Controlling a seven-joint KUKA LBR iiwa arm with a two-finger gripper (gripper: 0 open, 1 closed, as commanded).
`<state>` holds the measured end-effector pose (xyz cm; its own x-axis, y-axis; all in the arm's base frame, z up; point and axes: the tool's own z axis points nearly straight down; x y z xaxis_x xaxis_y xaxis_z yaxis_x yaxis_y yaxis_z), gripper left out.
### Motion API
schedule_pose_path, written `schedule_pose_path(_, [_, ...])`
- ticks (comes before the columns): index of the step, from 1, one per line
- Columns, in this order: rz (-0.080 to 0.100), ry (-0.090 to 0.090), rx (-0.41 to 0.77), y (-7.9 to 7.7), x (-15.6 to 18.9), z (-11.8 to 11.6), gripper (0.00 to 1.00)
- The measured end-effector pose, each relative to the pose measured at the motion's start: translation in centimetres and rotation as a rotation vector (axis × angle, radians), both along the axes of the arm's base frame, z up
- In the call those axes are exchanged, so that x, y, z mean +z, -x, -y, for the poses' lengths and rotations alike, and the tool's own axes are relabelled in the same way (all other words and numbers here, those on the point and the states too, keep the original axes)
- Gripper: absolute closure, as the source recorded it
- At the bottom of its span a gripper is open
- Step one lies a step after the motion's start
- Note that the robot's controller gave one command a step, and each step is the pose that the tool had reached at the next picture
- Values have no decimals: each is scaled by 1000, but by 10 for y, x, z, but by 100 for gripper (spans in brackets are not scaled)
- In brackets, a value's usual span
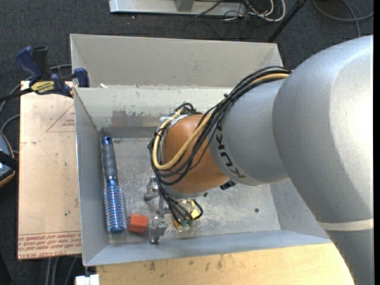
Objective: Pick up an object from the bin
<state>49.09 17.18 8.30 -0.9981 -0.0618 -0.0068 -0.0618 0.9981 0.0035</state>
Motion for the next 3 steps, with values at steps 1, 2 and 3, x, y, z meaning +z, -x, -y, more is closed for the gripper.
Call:
schedule_pose_path(1, [15, -2, 71, 4, -6, -37, 0])
schedule_pose_path(2, [2, -1, 70, 7, -6, -37, 100])
schedule_pose_path(3, [16, -5, 544, -2, -6, -17, 100])
